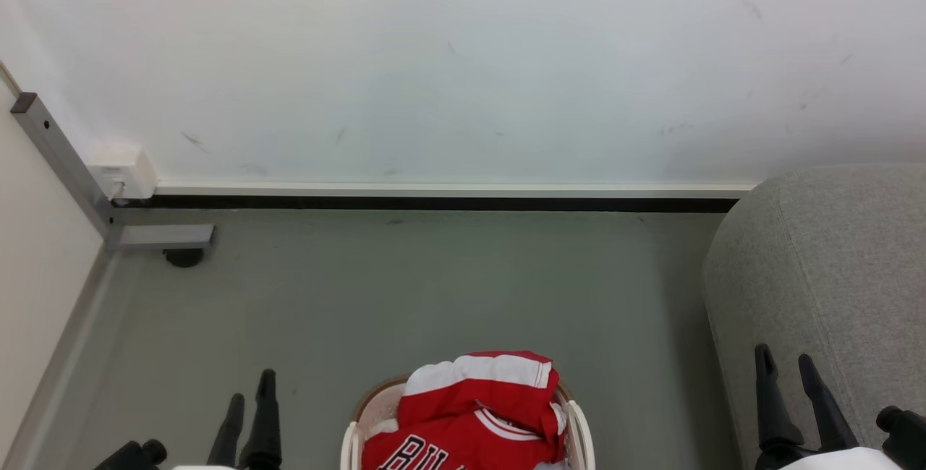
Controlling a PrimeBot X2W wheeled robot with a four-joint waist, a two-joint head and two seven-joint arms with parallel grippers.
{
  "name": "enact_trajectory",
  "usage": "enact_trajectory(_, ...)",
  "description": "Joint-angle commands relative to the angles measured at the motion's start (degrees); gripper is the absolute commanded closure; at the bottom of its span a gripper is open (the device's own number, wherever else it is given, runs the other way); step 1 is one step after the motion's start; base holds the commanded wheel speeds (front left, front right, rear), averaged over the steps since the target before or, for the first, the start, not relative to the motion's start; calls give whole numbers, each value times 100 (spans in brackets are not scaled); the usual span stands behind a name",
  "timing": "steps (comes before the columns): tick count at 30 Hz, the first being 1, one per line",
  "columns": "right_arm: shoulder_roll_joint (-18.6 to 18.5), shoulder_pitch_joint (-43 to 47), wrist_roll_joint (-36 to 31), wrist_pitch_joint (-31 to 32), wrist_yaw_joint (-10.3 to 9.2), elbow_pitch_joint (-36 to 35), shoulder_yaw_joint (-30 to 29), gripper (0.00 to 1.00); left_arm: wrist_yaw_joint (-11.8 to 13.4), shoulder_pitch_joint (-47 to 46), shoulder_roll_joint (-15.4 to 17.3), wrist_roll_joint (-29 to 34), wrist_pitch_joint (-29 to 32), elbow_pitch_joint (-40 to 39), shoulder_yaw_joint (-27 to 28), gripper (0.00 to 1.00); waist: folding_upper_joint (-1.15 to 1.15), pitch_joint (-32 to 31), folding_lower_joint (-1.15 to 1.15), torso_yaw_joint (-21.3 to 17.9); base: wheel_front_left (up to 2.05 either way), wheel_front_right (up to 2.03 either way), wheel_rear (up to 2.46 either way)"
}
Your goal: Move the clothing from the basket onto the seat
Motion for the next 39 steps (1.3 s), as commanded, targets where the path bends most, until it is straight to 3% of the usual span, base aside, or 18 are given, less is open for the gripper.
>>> enact_trajectory(1,-65,-16,-227,-79,-6,-67,17,0,4,5,47,236,-52,-56,1,0,0,-1,0,-5,0,0,0)
enact_trajectory(16,-72,37,-1142,-303,-7,-36,23,0,-2,104,52,1268,-286,-52,12,0,0,-4,0,-40,0,0,0)
enact_trajectory(39,-80,96,-2433,-597,-10,113,-142,0,-204,224,88,3047,-577,137,267,0,0,4,0,-115,0,0,0)
